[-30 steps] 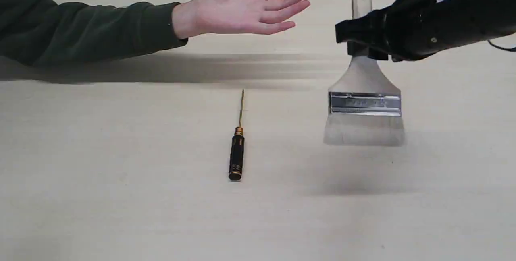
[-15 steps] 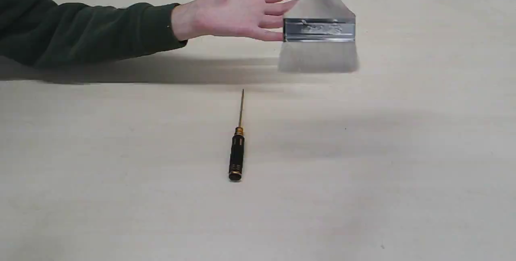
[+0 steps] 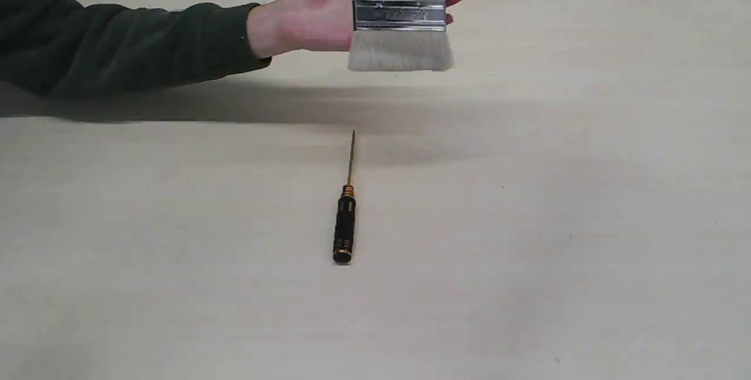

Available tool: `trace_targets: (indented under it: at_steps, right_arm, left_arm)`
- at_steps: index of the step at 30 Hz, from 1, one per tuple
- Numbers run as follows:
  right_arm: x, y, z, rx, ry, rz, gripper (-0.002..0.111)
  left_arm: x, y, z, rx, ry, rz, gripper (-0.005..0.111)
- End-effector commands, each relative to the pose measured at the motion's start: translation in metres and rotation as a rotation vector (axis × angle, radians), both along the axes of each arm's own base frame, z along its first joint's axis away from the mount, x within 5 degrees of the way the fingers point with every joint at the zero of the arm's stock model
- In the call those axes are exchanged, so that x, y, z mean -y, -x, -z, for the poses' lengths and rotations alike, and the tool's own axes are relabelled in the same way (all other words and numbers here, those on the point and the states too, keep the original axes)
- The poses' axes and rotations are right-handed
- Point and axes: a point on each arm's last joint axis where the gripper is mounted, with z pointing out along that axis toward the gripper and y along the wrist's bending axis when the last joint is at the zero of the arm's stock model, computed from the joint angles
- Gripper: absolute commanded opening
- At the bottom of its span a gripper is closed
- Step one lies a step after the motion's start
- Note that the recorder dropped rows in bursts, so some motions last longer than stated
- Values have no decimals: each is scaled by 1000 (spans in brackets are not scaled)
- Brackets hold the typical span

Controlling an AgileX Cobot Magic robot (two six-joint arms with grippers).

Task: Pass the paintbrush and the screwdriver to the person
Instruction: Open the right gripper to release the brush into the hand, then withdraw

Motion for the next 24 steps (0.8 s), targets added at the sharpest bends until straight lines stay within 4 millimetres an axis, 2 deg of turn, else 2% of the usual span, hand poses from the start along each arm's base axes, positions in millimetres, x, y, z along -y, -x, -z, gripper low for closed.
trace_targets:
  at_steps: [1, 8, 14, 18, 20, 22, 24]
  right_arm:
    - [-7, -13, 10, -28, 11, -8, 4]
    - [-14, -30, 29, -56, 20, -9, 4]
    - [-13, -31, 28, -53, 24, -9, 8]
    - [-12, -31, 26, -52, 23, -7, 28]
    - [-12, -30, 23, -44, 20, -7, 43]
    - [-12, -30, 20, -34, 16, -6, 52]
    - [-11, -29, 16, -23, 12, -5, 55]
  left_arm:
    - [1, 0, 0, 11, 5, 7, 0]
    - [1, 0, 0, 11, 5, 7, 0]
    - [0, 0, 0, 11, 3, 7, 0]
    - [0, 0, 0, 11, 3, 7, 0]
    - [0, 0, 0, 11, 3, 7, 0]
    - [0, 0, 0, 11, 3, 7, 0]
    - [0, 0, 0, 11, 3, 7, 0]
